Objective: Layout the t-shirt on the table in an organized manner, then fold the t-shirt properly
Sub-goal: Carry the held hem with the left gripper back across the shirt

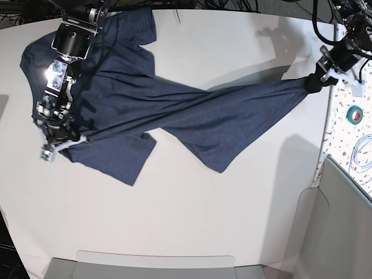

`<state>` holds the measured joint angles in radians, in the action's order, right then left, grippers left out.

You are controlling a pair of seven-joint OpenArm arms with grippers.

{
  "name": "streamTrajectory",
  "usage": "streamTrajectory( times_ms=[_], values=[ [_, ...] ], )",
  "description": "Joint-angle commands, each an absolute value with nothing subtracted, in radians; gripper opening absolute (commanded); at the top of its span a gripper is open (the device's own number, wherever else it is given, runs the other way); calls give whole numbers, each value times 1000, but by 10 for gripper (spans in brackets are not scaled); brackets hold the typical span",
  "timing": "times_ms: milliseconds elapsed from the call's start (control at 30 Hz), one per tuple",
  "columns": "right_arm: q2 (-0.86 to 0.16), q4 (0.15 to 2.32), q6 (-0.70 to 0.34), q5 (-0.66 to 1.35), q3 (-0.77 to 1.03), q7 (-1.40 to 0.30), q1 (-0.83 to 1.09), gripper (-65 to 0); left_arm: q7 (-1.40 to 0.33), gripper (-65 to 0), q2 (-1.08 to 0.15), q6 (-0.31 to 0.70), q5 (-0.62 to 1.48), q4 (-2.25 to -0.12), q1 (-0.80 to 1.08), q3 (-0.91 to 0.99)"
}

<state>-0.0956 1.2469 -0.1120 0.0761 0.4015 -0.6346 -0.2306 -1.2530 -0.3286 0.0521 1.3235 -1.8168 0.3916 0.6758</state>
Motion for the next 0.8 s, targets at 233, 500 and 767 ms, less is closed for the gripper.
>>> streamTrajectory(
  times_ms=[233, 500, 767],
  values=[
    [-45, 1402, -90, 58, 516, -638, -160, -650, -1271, -650, -351, 61, 1414, -2029, 444, 765],
    [-10, 1472, -90, 58, 519, -644, -107, -650, -1396, -650, -346, 61, 1484, -2045, 226, 690],
    [-8, 1509, -90, 62, 524, -642, -33, -650, -1396, -650, -340, 58, 1484, -1969, -163, 268]
  ],
)
